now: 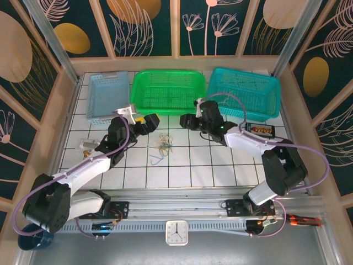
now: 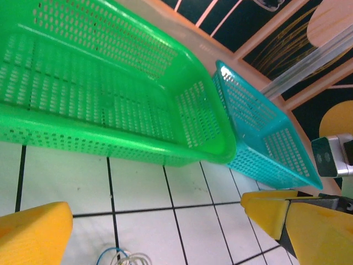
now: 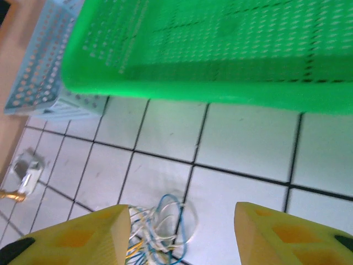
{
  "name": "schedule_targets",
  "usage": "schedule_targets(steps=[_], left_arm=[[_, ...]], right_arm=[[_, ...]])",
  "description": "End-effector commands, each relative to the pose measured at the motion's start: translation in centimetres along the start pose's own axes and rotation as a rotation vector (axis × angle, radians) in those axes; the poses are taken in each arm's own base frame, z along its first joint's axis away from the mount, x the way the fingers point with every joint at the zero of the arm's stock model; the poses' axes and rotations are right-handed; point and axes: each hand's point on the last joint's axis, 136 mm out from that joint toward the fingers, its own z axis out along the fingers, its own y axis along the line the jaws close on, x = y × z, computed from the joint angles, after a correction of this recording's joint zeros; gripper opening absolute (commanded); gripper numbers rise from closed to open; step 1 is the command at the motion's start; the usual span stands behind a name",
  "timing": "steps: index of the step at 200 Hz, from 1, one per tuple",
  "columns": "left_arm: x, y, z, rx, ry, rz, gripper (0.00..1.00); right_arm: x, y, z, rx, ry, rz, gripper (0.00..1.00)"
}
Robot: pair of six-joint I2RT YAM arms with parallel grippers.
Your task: Untangle the cables
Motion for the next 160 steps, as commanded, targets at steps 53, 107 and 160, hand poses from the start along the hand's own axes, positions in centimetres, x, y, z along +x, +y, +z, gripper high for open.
schedule_targets(steps=[53, 107, 160], left_arm=[[1.7, 0.9, 0.3, -0.019, 0.094, -0.033, 0.99], [2.1, 2.9, 0.3, -0.105, 0.101, -0.071, 0.99], [1.6, 3.2, 0.4, -0.113, 0.092, -0.079, 0.99]], right_arm=[[5.9, 3.0, 2.7, -0.15, 0.147, 0.01, 0.5], [9.2, 3.5, 3.9, -0.138, 0.237, -0.041, 0.47], [10.7, 5.2, 3.3, -0.106, 0.28, -0.135, 0.46]])
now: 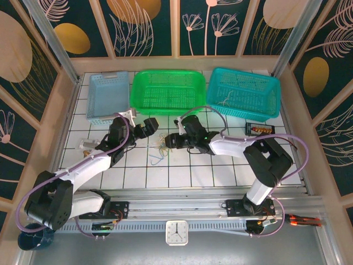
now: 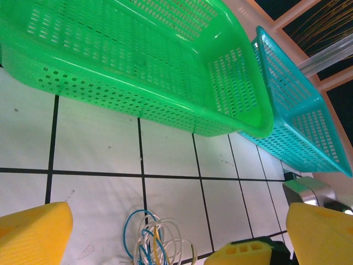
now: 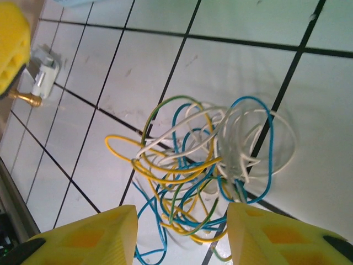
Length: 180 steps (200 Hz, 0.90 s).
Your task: Untangle the cables
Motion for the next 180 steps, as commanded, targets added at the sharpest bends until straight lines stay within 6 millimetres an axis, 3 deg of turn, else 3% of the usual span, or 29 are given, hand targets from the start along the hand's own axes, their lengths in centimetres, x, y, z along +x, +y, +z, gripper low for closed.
schedule_targets(steps=[1, 42, 73, 154, 180], left_arm=[[-0.9, 0.0, 0.1, -0.01, -0.015, -0.018, 0.99], [-0.9, 0.3, 0.0, -0.021, -0.016, -0.015, 0.99], [-0.9, 0.6, 0.0, -0.023, -0.02, -0.021, 0.99], [-0.8, 0.6, -0.3, -0.023, -0.023, -0.029, 0.99], [-1.0, 0.6, -0.3, -0.024, -0.028, -0.031, 0.99]], right_arm=[[0.2, 0.9, -0.1, 0.029, 0.015, -0.06, 0.46], [2.2, 2.5, -0.6, 0.062, 0.053, -0.123, 0.45], [3.7, 3.5, 0.0, 0.066, 0.082, -0.148, 0.43], [4.3, 2.4, 3.8, 0.089, 0.1, -0.143, 0.42], [4.1, 1.3, 4.2, 0.12, 0.092, -0.128, 0.31]])
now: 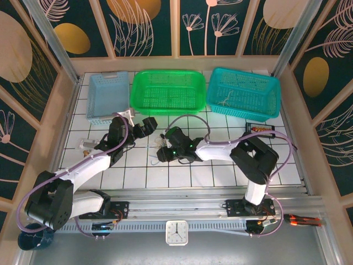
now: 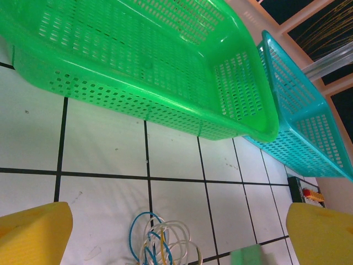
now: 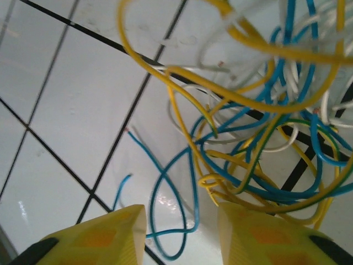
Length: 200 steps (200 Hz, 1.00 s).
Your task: Untangle the cables
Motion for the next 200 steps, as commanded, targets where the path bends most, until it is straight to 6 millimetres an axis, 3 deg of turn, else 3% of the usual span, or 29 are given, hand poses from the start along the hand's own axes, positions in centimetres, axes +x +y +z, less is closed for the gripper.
schedule_targets(steps=[1, 54, 103, 144, 200], left_arm=[[-0.6, 0.1, -0.3, -0.01, -0.02, -0.02, 0.99], [-0.4, 0.1, 0.0, -0.004, -0.009, -0.022, 0.99], [-0.2, 0.1, 0.1, -0.002, -0.001, -0.022, 0.99], [0.1, 0.1, 0.5, 0.006, 0.013, -0.026, 0.99], [1.1, -0.2, 0.7, 0.05, 0.049, -0.062, 0.99]], right_arm=[[-1.7, -0.4, 0.2, 0.022, -0.055, -0.002, 0.31], [-3.7, -4.2, -1.4, 0.037, -0.134, 0.143, 0.01], [-3.9, -7.7, -3.6, 0.053, -0.193, 0.285, 0.0], [-4.2, -6.4, -4.8, -0.026, -0.223, 0.343, 0.0], [-6.2, -5.0, -6.0, -0.146, -0.29, 0.421, 0.0]])
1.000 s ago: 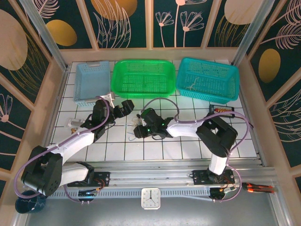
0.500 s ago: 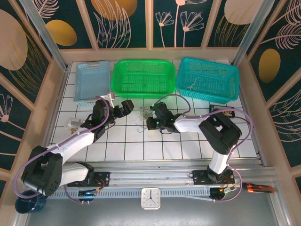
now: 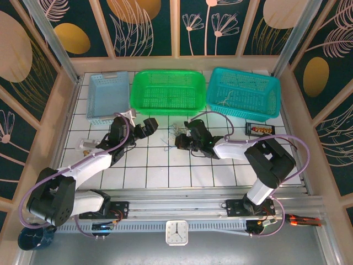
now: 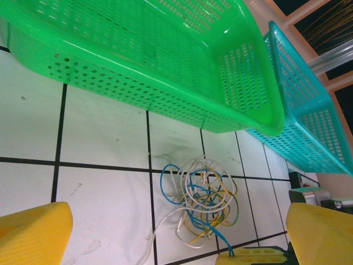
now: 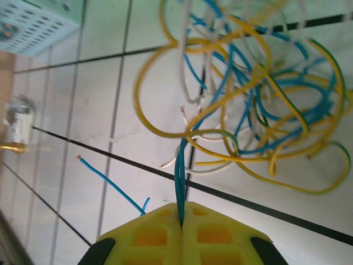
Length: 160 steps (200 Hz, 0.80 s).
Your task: Untangle the cables
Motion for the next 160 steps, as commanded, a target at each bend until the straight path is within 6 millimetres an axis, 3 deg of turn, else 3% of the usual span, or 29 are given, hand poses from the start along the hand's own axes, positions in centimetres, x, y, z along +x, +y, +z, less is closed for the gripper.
schedule_targets(steps=[1, 65, 160], left_arm=[[0.3, -0.5, 0.1, 0.048, 0.014, -0.034, 0.99], [2.6, -1.0, -0.5, 0.152, 0.075, -0.142, 0.96], [4.5, -1.9, 2.5, 0.254, 0.194, -0.144, 0.56]], right_arm=[[-1.5, 1.9, -0.8, -0.096, -0.048, 0.056, 0.0], [-2.1, 2.2, -0.6, -0.176, -0.049, 0.143, 0.0], [-1.5, 1.8, -0.2, -0.182, -0.035, 0.138, 0.0]])
